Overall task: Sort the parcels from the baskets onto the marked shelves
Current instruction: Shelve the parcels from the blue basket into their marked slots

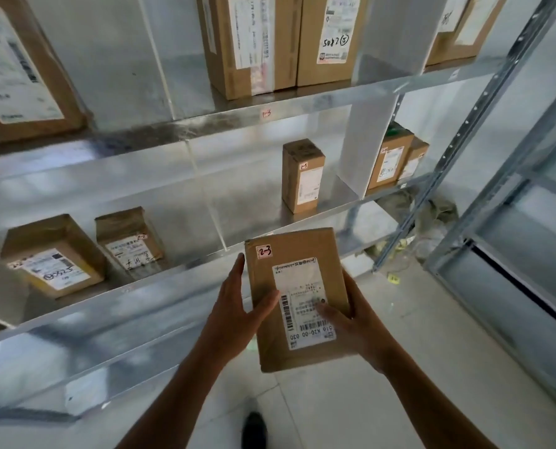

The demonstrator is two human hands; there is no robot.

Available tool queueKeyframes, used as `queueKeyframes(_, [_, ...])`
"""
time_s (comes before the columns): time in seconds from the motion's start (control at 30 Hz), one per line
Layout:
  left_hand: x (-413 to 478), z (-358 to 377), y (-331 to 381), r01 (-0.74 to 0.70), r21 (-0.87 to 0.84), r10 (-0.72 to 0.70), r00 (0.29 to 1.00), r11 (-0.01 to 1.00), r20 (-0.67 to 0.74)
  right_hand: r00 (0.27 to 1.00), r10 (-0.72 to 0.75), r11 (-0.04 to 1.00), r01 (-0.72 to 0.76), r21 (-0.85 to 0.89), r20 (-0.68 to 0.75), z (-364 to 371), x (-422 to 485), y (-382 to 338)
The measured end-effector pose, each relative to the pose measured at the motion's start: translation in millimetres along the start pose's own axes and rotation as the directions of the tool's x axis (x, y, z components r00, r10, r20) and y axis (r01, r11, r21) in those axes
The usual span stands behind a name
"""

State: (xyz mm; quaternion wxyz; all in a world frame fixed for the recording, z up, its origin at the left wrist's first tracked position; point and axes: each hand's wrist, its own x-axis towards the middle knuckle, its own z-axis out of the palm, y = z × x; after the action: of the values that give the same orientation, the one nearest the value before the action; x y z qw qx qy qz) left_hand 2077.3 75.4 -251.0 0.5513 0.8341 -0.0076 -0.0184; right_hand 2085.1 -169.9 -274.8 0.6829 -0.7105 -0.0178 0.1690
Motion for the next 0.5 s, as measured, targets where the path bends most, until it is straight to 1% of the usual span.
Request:
queueKeyframes(0.03, [10.5,-1.1,-1.8,0.0,-0.096,-0.002,1.0,0.995,-0.018,1.0,-0.001,1.0,0.001,0.014,0.027,-2.1,15.6,-2.8])
queueKeyframes(0.1, [33.7,-3.3,-8.6,0.041,-0.248,-0.051,0.998,0.968,-0.034,0.997,-0.018,1.0,0.017,0.016,0.072,-3.4,48.1,-9.3])
queueKeyframes(0.17, [55.5,-4.1,-15.7,0.1,-0.371,-0.115,0.993,0.923,-0.017,0.992,-0.039,0.999,0.042,-0.019,0.119,-1.8,75.5,-18.2])
queueKeyframes(0.23, [76.9,-6.1,-19.4,0.094,-0.439,-0.122,0.992,0.894,-0.037,0.987,-0.053,0.997,0.06,-0.044,0.152,-1.0,98.4,-27.2])
queueKeyframes(0.3, [104.2,-9.8,-22.3,0.086,-0.464,-0.134,0.988,0.881,-0.071,0.982,-0.046,0.995,0.062,-0.083,0.185,-3.5,127.7,-39.3])
queueKeyframes(0.4, [137.7,-13.1,-22.3,0.05,-0.449,-0.118,0.985,0.892,-0.125,0.975,0.018,0.985,0.021,-0.17,0.221,-16.1,166.3,-58.3])
queueKeyframes(0.43, [147.0,-14.2,-22.0,0.014,-0.429,-0.086,0.985,0.903,-0.15,0.978,0.016,0.976,0.03,-0.215,0.21,-20.7,178.2,-63.4])
queueKeyframes(0.47, [155.9,-15.1,-20.3,-0.027,-0.404,-0.046,0.984,0.914,-0.17,0.985,-0.002,0.953,0.054,-0.297,0.174,-25.3,189.5,-68.1])
queueKeyframes(0.5, [164.6,-15.9,-17.7,-0.067,-0.375,-0.004,0.983,0.925,-0.186,0.993,-0.026,0.907,0.071,-0.416,0.113,-30.4,200.8,-73.8])
